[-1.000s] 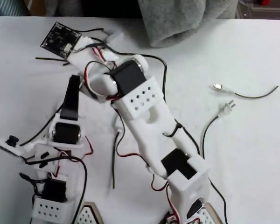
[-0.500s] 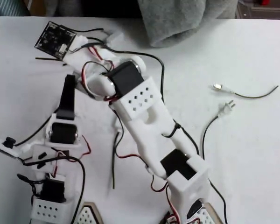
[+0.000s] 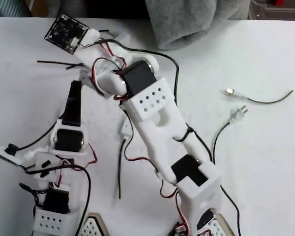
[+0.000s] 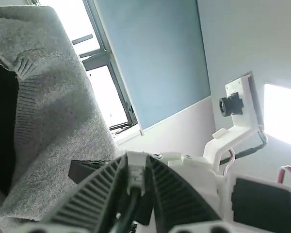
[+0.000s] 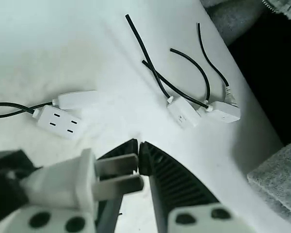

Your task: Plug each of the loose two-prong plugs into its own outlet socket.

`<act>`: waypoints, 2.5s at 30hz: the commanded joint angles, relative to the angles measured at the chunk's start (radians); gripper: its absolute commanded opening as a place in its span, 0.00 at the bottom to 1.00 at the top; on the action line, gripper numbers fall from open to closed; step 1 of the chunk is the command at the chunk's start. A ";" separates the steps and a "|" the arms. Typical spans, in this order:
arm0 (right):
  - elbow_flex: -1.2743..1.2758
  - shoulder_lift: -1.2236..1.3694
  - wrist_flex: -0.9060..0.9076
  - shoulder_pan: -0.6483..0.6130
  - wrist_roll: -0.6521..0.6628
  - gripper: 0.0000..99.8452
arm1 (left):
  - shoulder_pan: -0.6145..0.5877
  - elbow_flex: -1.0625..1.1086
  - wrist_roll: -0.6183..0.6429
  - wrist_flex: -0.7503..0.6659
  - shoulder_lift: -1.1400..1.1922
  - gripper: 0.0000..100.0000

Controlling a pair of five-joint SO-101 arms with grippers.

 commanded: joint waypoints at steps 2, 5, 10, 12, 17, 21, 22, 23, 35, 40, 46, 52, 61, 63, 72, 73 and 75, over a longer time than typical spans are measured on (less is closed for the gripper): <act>-0.018 -0.013 0.027 0.005 0.006 0.02 | 0.021 -0.002 0.002 0.002 0.001 0.03; -0.018 -0.012 0.073 0.005 0.008 0.02 | 0.002 -0.002 0.003 0.002 0.001 0.03; -0.018 -0.013 0.157 0.047 0.080 0.02 | -0.022 -0.002 0.006 0.000 0.001 0.03; -0.018 -0.015 0.186 0.064 0.098 0.02 | -0.021 -0.002 0.006 0.002 0.001 0.03; -0.008 -0.041 0.245 0.114 0.098 0.02 | -0.021 -0.002 0.006 0.002 0.001 0.03; -0.005 -0.105 0.249 0.202 0.097 0.02 | -0.021 -0.002 0.003 0.040 0.001 0.03; -0.002 -0.125 0.249 0.228 0.097 0.02 | -0.021 -0.002 0.002 0.054 0.001 0.03; 0.017 -0.150 0.249 0.254 0.097 0.02 | -0.021 -0.003 0.002 0.063 0.001 0.03; 0.606 -0.591 0.246 0.625 0.097 0.02 | -0.021 -0.003 -0.247 0.304 0.001 0.03; 0.850 -0.690 0.219 0.782 0.095 0.02 | -0.021 -0.005 -0.451 0.405 0.001 0.03; 1.178 -0.748 0.065 0.820 0.094 0.02 | -0.039 -0.029 -0.746 0.516 0.001 0.03; 1.409 -0.803 -0.056 0.823 0.094 0.02 | -0.045 -0.100 -1.023 0.574 0.001 0.02; 1.729 -0.834 -0.305 0.897 -0.008 0.02 | -0.041 -0.204 -1.092 0.660 0.004 0.02; 1.786 -0.834 -0.349 0.908 -0.032 0.02 | -0.039 -0.259 -1.105 0.700 0.021 0.02; 1.967 -0.834 -0.493 0.914 -0.066 0.02 | 0.007 -0.689 -1.148 0.789 0.608 0.02; 1.978 -0.834 -0.504 0.914 -0.066 0.02 | 0.008 -0.761 -1.148 0.830 0.674 0.02; 2.001 -0.834 -0.532 0.915 -0.064 0.02 | 0.031 -0.902 -1.148 0.910 0.791 0.02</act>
